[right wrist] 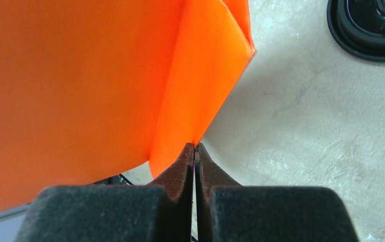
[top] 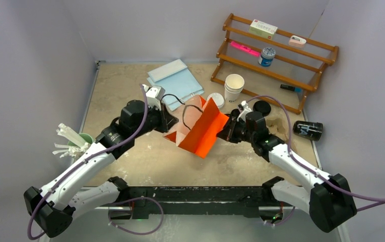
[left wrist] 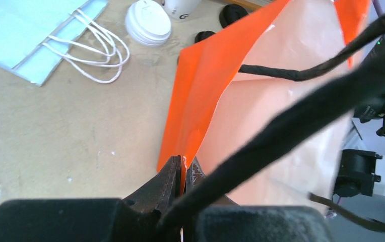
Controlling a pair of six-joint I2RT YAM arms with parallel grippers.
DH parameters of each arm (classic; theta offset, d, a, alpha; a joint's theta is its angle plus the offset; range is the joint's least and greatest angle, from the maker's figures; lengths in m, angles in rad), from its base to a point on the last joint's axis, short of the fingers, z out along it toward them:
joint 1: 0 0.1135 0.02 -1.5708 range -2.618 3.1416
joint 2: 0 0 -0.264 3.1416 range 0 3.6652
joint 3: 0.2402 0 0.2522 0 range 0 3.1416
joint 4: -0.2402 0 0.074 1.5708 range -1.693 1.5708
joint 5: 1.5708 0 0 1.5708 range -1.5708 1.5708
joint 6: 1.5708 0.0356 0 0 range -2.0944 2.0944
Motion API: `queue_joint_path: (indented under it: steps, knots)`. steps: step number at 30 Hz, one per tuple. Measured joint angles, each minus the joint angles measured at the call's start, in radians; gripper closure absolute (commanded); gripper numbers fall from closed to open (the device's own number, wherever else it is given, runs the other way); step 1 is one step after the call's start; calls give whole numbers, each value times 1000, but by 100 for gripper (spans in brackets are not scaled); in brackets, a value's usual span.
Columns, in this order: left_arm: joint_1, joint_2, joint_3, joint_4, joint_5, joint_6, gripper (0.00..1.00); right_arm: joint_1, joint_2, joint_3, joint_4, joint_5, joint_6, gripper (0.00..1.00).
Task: Pack the takeout coffee
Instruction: Open the takeout bag at the center of the board.
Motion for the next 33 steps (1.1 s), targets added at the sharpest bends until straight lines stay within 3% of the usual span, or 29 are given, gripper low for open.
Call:
queue_joint_path:
  steps: [19,25,33]
  knots:
    - [86,83,224,-281,-55,97,100,5,88,-198,145,26,3,100]
    - [87,117,270,-310,-64,117,100,5,111,-218,158,32,-2,77]
    - [87,156,311,-351,-70,150,100,5,-71,-112,43,49,-47,44]
